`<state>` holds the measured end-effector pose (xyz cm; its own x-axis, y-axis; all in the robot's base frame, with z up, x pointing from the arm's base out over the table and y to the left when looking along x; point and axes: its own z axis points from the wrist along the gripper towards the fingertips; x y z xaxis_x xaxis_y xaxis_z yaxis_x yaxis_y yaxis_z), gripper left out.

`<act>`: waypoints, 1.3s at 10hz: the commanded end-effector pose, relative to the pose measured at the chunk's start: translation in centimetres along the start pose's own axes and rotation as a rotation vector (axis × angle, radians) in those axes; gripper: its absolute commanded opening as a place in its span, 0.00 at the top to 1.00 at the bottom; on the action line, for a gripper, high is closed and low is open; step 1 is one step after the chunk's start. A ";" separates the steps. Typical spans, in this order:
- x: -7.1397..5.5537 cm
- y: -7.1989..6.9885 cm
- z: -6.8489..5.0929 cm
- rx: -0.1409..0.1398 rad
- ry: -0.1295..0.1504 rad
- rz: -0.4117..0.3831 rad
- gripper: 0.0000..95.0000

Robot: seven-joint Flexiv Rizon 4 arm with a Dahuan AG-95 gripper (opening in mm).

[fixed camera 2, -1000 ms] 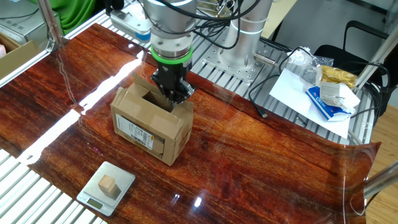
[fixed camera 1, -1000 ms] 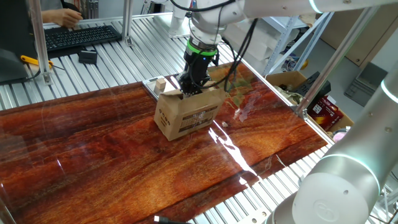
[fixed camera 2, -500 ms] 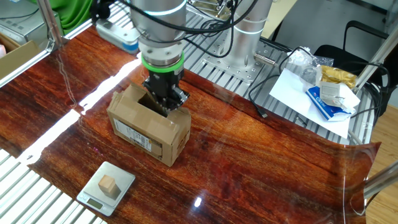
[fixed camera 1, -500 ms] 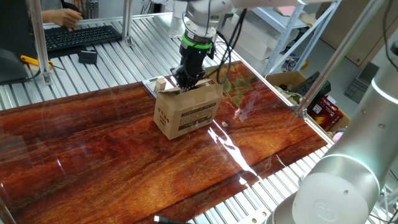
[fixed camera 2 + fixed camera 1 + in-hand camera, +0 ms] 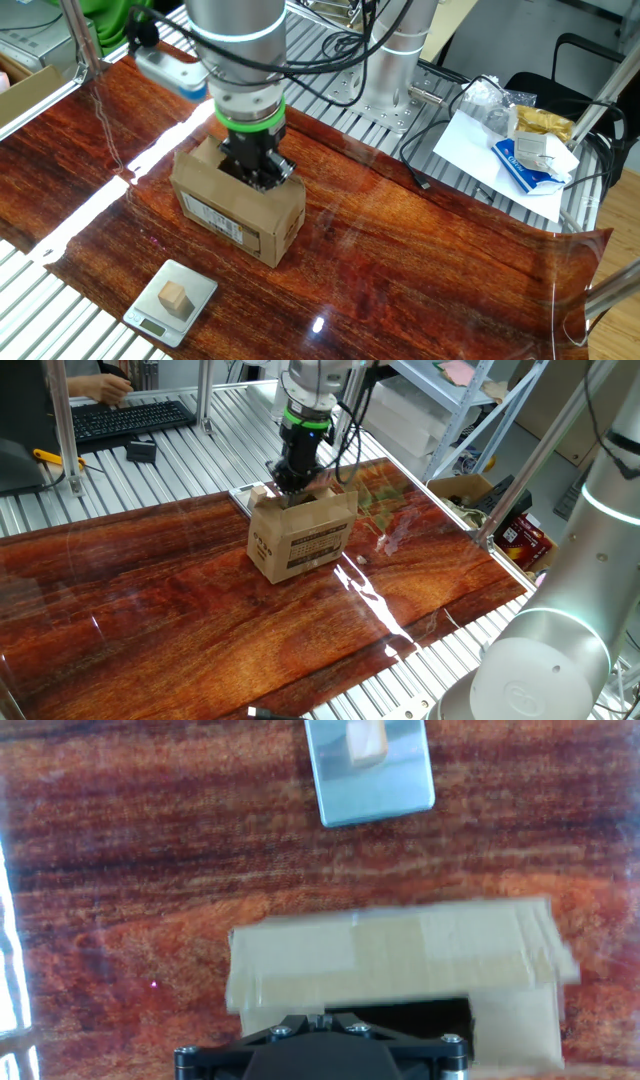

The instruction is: Open a box

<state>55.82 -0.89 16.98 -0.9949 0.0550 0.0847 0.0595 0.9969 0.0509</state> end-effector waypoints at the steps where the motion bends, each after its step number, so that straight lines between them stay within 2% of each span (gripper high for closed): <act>1: -1.1 0.2 -0.3 0.000 0.012 -0.006 1.00; 5: -2.8 0.4 -0.7 0.002 0.028 -0.017 1.00; 13: -3.7 0.2 -0.8 0.007 0.034 -0.022 1.00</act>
<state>59.51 -0.99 17.51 -0.9921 0.0309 0.1219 0.0367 0.9983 0.0455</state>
